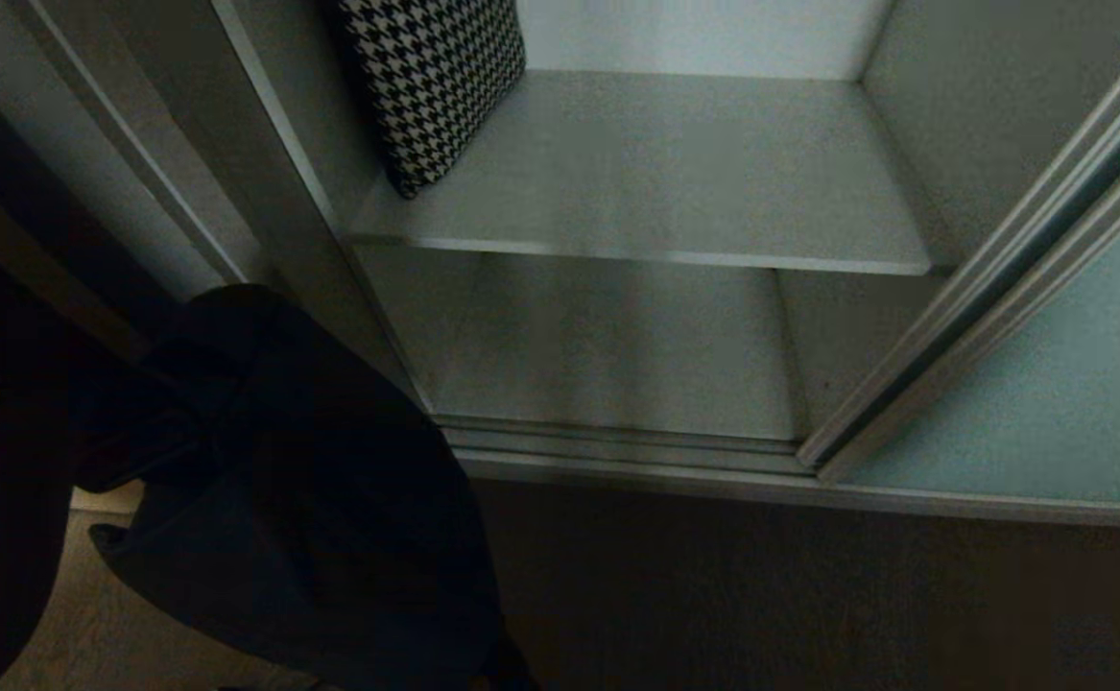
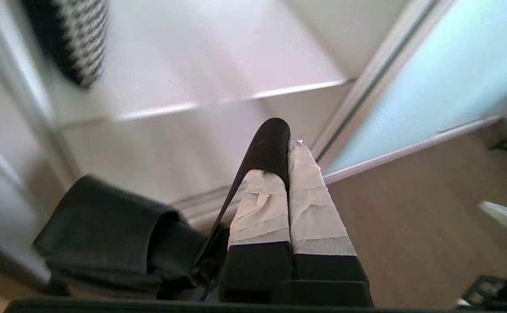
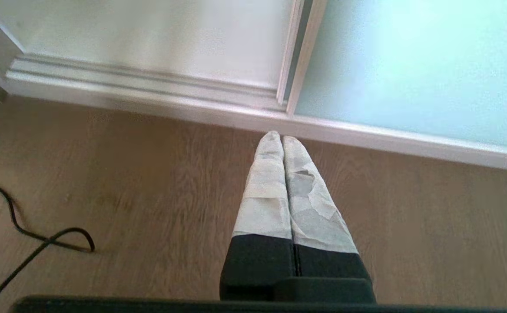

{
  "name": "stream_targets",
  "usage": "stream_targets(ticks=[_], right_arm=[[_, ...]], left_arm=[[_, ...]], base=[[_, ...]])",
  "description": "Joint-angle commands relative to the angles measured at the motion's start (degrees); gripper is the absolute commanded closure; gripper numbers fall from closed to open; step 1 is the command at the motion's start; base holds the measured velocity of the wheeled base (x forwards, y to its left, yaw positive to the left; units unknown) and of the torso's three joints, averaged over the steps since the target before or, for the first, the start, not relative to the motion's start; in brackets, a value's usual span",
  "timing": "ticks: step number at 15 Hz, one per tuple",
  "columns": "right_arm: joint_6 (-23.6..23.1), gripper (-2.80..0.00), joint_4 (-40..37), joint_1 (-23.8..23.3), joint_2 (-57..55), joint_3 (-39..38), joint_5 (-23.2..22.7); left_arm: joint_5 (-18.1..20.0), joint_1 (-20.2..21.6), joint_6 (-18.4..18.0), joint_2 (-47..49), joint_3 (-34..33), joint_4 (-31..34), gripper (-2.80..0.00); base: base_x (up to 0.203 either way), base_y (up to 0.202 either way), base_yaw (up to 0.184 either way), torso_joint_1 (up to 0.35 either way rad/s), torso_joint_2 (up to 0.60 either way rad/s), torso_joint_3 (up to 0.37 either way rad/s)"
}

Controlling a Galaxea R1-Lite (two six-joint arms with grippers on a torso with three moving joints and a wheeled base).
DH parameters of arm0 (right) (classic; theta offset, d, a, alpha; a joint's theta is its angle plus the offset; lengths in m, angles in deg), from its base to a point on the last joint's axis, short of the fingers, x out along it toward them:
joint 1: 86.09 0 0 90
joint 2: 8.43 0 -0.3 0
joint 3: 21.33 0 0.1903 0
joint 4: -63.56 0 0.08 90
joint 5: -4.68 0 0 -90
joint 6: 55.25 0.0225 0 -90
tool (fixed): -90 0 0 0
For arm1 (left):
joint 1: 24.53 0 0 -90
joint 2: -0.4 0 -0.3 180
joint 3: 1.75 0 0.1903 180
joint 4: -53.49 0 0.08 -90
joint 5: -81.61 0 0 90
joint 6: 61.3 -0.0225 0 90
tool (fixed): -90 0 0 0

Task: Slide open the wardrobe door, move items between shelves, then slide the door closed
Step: Place the bag on the higher shelf

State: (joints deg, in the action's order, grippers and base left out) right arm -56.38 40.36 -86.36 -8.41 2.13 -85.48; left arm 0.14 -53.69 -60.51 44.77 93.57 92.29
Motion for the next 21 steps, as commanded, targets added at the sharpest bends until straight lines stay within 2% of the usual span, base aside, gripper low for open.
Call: stream_targets(ticks=[1, 8, 11, 17, 21], right_arm=[[0.0, 0.0, 0.0, 0.0, 0.0, 0.0, 0.0], [0.0, 0.0, 0.0, 0.0, 0.1, 0.0, 0.0], [0.0, 0.0, 0.0, 0.0, 0.0, 0.0, 0.0], [0.0, 0.0, 0.0, 0.0, 0.0, 0.0, 0.0], [0.0, 0.0, 0.0, 0.0, 0.1, 0.0, 0.0]], left_arm=[[1.3, 0.1, 0.0, 0.2, 1.2, 0.3, 0.0], [2.0, 0.2, 1.0, 1.7, 7.0, 0.9, 0.0], [2.3, 0.2, -0.1, 1.4, 7.6, 1.0, 0.0], [7.4, 0.2, -1.2, 2.5, 11.8, 1.1, 0.0], [12.4, 0.2, -5.0, 5.6, 15.3, 1.0, 0.0]], base=[[0.0, 0.0, 0.0, -0.003, 0.0, 0.086], [0.0, 0.0, 0.0, 0.002, 0.0, 0.038], [0.0, 0.0, 0.0, 0.0, 0.0, 0.0], [0.0, 0.0, 0.0, 0.0, 0.0, 0.0], [0.0, 0.0, 0.0, 0.0, 0.0, 0.0]])
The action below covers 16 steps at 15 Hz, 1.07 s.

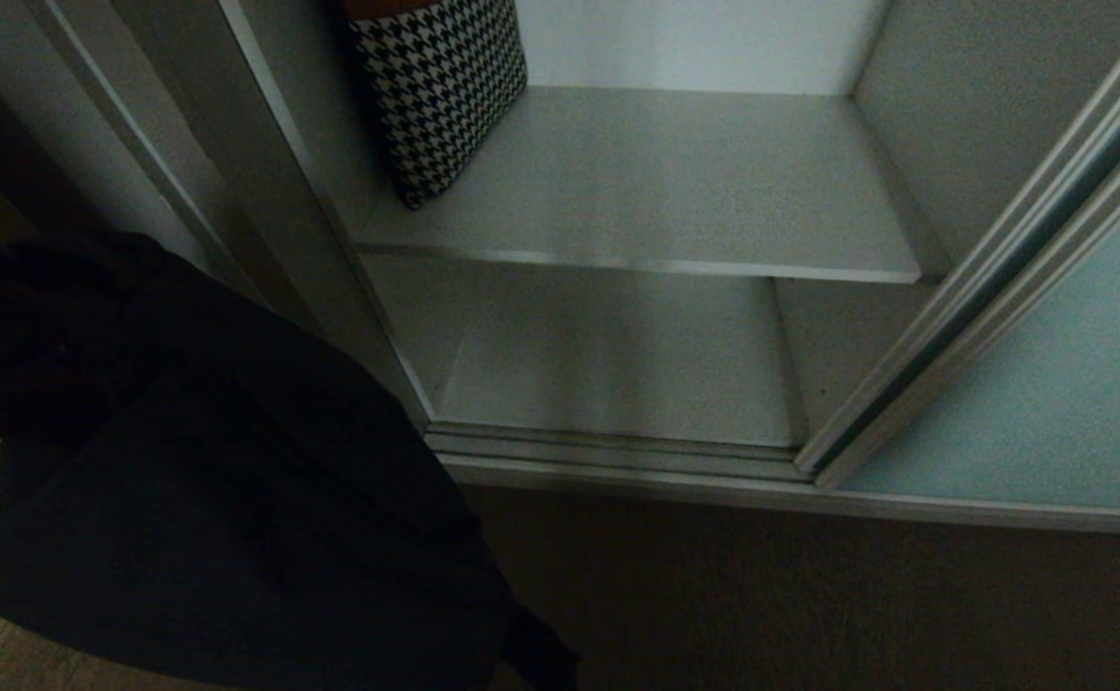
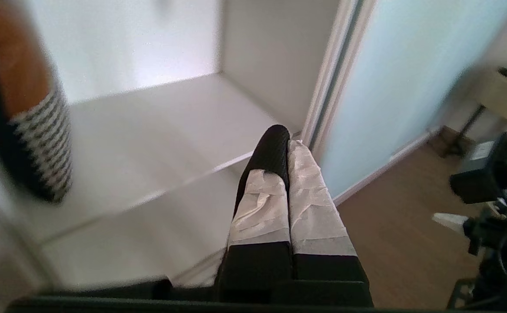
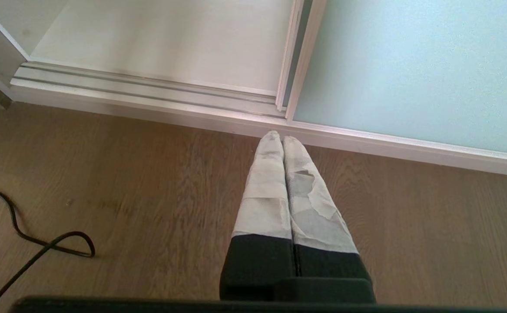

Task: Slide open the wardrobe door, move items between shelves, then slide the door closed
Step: Place the bag on the higher shelf

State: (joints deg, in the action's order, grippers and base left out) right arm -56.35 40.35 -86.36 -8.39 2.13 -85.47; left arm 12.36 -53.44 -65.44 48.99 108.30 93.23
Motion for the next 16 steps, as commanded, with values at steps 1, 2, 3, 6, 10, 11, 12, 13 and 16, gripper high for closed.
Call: stream_targets(ticks=[1, 2, 3, 6, 10, 11, 12, 13, 16], right_arm=[[0.0, 0.0, 0.0, 0.0, 0.0, 0.0, 0.0], [0.0, 0.0, 0.0, 0.0, 0.0, 0.0, 0.0], [0.0, 0.0, 0.0, 0.0, 0.0, 0.0, 0.0], [0.0, 0.0, 0.0, 0.0, 0.0, 0.0, 0.0], [0.0, 0.0, 0.0, 0.0, 0.0, 0.0, 0.0], [0.0, 0.0, 0.0, 0.0, 0.0, 0.0, 0.0], [0.0, 0.0, 0.0, 0.0, 0.0, 0.0, 0.0], [0.0, 0.0, 0.0, 0.0, 0.0, 0.0, 0.0], [0.0, 0.0, 0.0, 0.0, 0.0, 0.0, 0.0]], left_arm=[[1.2, 0.0, -0.1, 2.4, 1.5, 0.0, 0.0], [1.7, 0.0, -0.2, 3.5, 2.4, -0.1, 0.0], [2.2, 0.0, -0.3, 4.7, 3.8, -0.3, 0.0], [4.4, 0.0, -0.3, 9.7, 10.0, -0.1, 0.0], [4.7, -0.1, -0.9, 17.3, 19.6, -0.1, 0.0], [4.7, -0.1, -1.0, 18.7, 21.5, -0.1, 0.0], [4.7, -0.2, -1.2, 19.8, 22.8, 0.0, 0.0], [4.8, -0.2, -1.6, 21.3, 23.8, -0.2, 0.0], [4.7, -1.3, -6.6, 23.5, 24.2, -0.1, 0.0]], base=[[0.0, 0.0, 0.0, 0.0, 0.0, 0.0], [0.0, 0.0, 0.0, 0.0, 0.0, 0.0], [0.0, 0.0, 0.0, 0.0, 0.0, 0.0], [0.0, 0.0, 0.0, 0.0, 0.0, 0.0], [0.0, 0.0, 0.0, 0.0, 0.0, 0.0], [0.0, 0.0, 0.0, 0.0, 0.0, 0.0], [0.0, 0.0, 0.0, 0.0, 0.0, 0.0], [0.0, 0.0, 0.0, 0.0, 0.0, 0.0], [0.0, 0.0, 0.0, 0.0, 0.0, 0.0]])
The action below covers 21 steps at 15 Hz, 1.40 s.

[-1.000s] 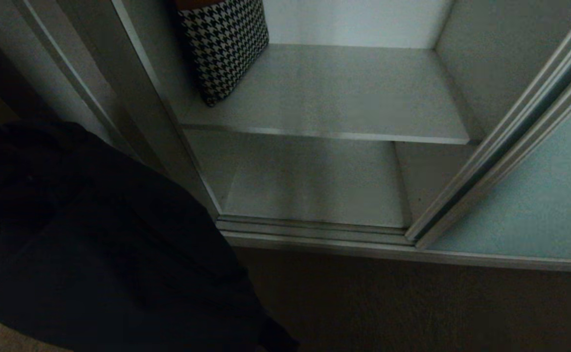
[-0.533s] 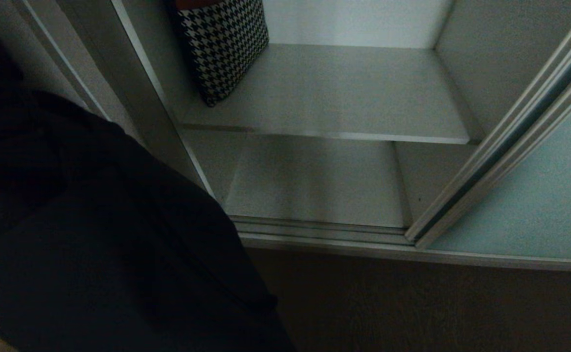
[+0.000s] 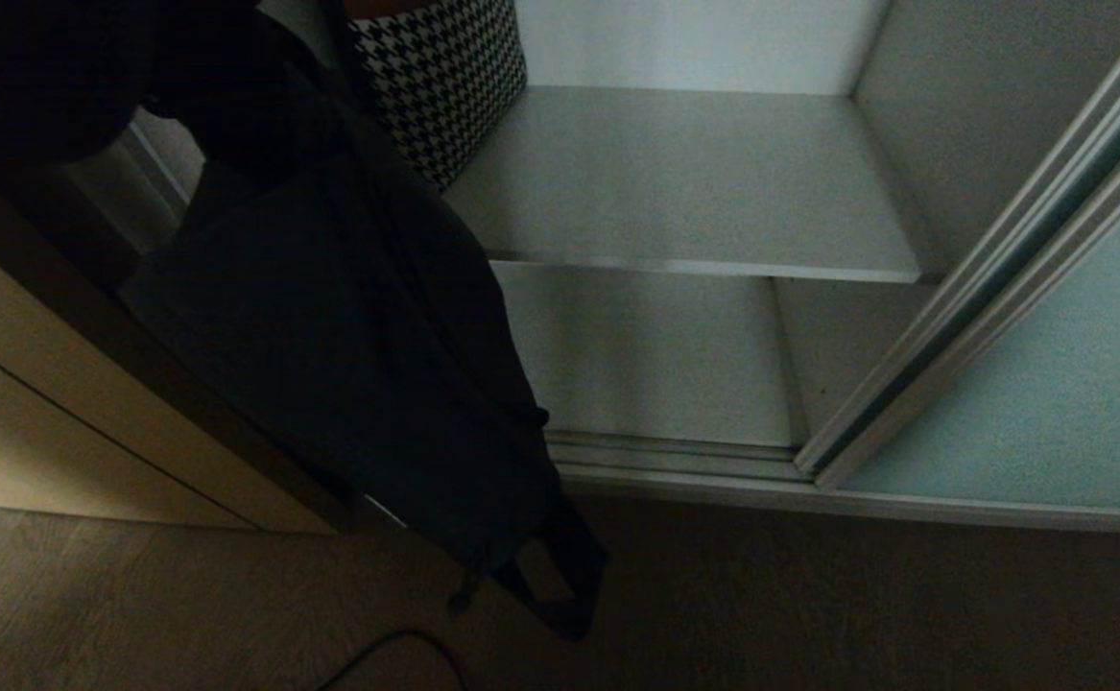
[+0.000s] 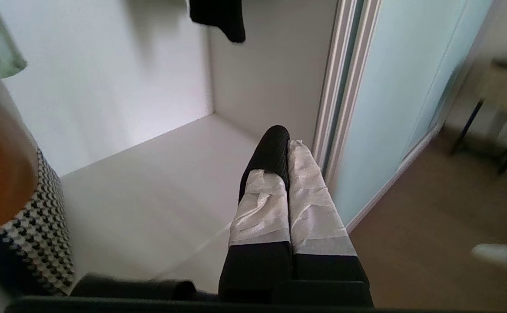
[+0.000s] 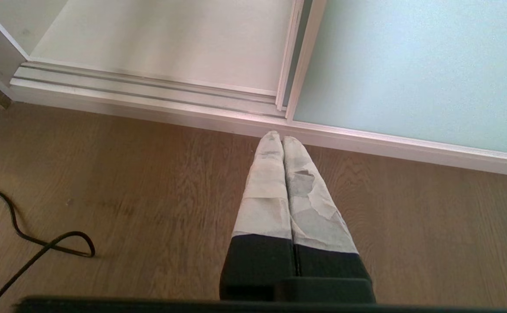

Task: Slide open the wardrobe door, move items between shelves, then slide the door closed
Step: Place the bag on the higher shelf

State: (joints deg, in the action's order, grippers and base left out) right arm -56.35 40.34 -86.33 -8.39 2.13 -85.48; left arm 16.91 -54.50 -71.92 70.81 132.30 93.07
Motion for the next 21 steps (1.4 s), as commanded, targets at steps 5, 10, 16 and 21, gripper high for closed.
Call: stream_targets(ticks=[5, 10, 16, 21], right_arm=[[0.0, 0.0, 0.0, 0.0, 0.0, 0.0, 0.0], [0.0, 0.0, 0.0, 0.0, 0.0, 0.0, 0.0], [0.0, 0.0, 0.0, 0.0, 0.0, 0.0, 0.0], [0.0, 0.0, 0.0, 0.0, 0.0, 0.0, 0.0]], left_arm=[[0.3, -1.8, -1.5, 1.5, 0.2, -1.7, 0.0], [0.4, -6.3, -5.9, 2.0, 0.1, -2.1, 0.0], [3.5, -7.4, -8.7, 3.0, 0.1, -5.6, 0.0], [3.5, -10.7, -12.4, 5.3, 0.1, -7.6, 0.0]], base=[[0.0, 0.0, 0.0, 0.0, 0.0, 0.0], [0.0, 0.0, 0.0, 0.0, 0.0, 0.0], [0.0, 0.0, 0.0, 0.0, 0.0, 0.0], [0.021, 0.0, -0.001, 0.001, 0.0, 0.0]])
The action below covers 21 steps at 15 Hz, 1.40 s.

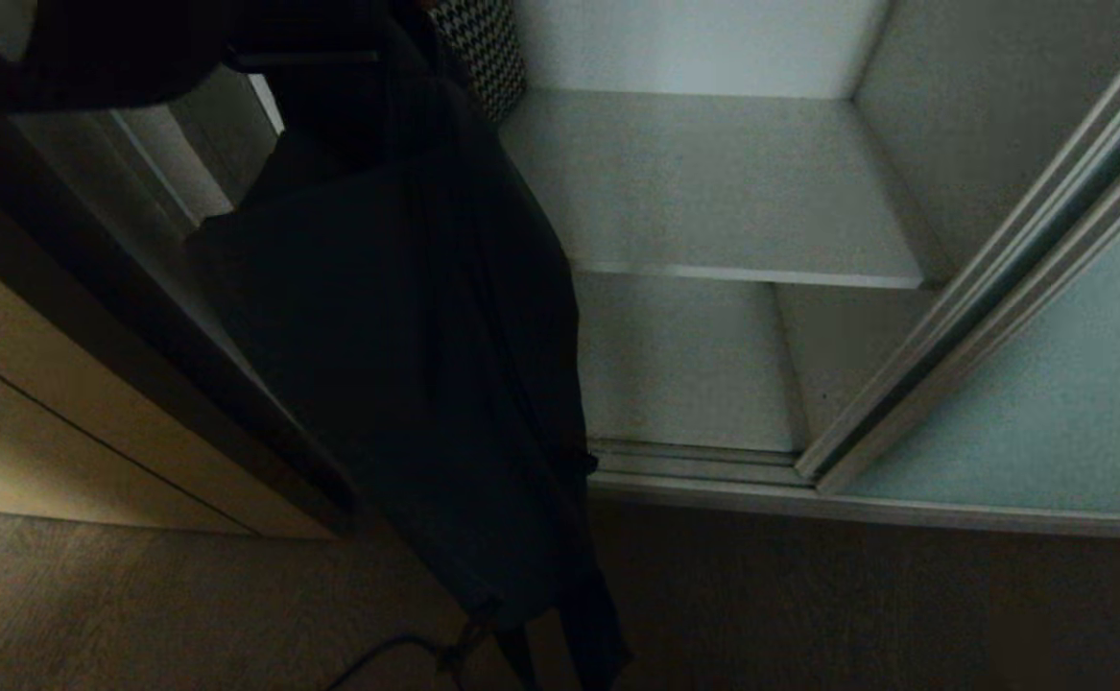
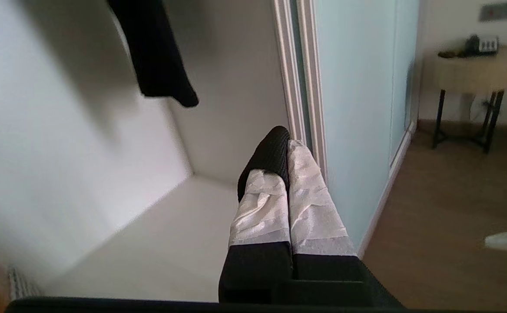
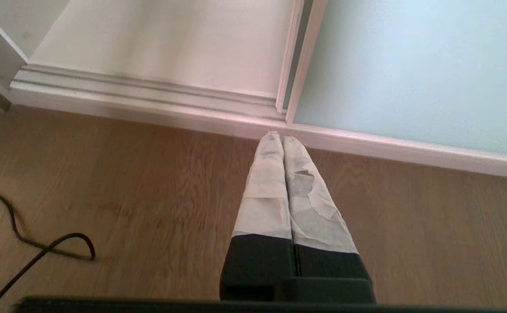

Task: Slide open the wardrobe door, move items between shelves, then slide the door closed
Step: Place the bag on the higher shelf

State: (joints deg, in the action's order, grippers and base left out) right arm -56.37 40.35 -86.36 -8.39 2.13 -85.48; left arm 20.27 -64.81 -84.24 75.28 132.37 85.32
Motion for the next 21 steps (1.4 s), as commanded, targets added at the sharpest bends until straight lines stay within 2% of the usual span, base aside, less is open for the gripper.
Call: stream_targets(ticks=[1, 6, 11, 14, 16, 18, 19, 21], right_arm=[[0.0, 0.0, 0.0, 0.0, 0.0, 0.0, 0.0], [0.0, 0.0, 0.0, 0.0, 0.0, 0.0, 0.0], [0.0, 0.0, 0.0, 0.0, 0.0, 0.0, 0.0], [0.0, 0.0, 0.0, 0.0, 0.0, 0.0, 0.0], [0.0, 0.0, 0.0, 0.0, 0.0, 0.0, 0.0], [0.0, 0.0, 0.0, 0.0, 0.0, 0.0, 0.0], [0.0, 0.0, 0.0, 0.0, 0.0, 0.0, 0.0], [0.0, 0.0, 0.0, 0.0, 0.0, 0.0, 0.0]], left_arm=[[0.2, -1.1, -0.8, 1.5, 0.0, -0.1, 0.0], [0.1, -1.2, -1.2, 3.0, 0.0, -3.5, 0.0], [0.2, -2.1, -4.1, 4.4, 0.3, -3.6, 0.0], [-0.1, -2.0, -3.8, 5.4, 0.6, -4.5, 0.0], [0.1, -2.0, -3.7, 6.6, 0.8, -11.8, 0.0], [0.1, -2.0, -3.0, 9.7, 1.1, -24.1, 0.0], [0.1, -2.0, -2.1, 11.5, 1.2, -28.2, 0.0], [0.1, -1.6, -0.1, 12.9, 1.3, -31.8, 0.0]], base=[[0.186, 0.0, 0.0, 0.0, 0.0, 0.007], [0.199, 0.0, 0.001, 0.004, 0.0, 0.003], [0.19, 0.0, 0.001, 0.005, 0.0, 0.004], [0.029, 0.0, 0.0, 0.005, 0.0, 0.001], [0.0, 0.0, 0.0, 0.0, 0.0, 0.0], [0.0, 0.0, 0.0, 0.0, 0.0, 0.0], [0.0, 0.0, 0.0, 0.0, 0.0, 0.0], [0.0, 0.0, 0.0, 0.0, 0.0, 0.0]])
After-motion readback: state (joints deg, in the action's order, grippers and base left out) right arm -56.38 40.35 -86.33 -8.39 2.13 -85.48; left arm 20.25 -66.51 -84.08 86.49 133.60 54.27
